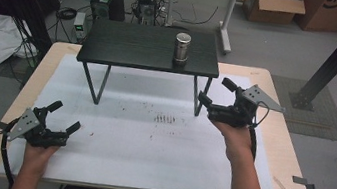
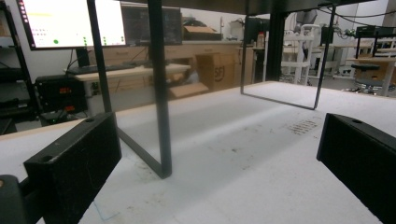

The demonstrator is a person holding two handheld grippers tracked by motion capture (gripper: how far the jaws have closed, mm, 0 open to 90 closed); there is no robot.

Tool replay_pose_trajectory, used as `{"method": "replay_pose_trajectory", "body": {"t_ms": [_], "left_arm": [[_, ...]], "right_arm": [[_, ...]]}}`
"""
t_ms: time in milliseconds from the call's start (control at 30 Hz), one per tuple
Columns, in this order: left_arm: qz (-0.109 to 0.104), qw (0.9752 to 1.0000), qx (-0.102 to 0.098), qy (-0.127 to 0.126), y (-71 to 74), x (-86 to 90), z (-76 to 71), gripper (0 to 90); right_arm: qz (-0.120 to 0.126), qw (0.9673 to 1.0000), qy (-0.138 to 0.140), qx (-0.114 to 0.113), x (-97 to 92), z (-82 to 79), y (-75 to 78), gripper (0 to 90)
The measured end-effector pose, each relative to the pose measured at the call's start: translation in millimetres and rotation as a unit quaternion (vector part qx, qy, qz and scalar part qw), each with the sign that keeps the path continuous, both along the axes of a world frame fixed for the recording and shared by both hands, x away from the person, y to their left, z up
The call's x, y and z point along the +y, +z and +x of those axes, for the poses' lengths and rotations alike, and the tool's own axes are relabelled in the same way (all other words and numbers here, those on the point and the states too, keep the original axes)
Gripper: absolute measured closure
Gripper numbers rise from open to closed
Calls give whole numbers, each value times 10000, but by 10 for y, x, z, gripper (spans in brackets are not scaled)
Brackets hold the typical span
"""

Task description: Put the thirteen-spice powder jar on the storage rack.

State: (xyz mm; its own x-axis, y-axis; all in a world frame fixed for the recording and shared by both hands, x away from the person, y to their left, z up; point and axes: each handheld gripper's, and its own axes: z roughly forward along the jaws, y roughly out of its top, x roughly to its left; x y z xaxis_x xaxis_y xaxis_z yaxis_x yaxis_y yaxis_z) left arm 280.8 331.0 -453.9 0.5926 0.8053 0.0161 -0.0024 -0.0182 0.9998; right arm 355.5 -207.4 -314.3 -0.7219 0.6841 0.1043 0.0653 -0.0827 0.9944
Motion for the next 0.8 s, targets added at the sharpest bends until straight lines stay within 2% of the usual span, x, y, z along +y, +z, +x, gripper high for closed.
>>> {"method": "replay_pose_trajectory", "body": {"t_ms": [800], "left_arm": [[-7, 10000, 6, -3, 0, 1, 1, 2]], "right_arm": [[36, 10000, -37, 76, -4, -4, -494, 0]]}}
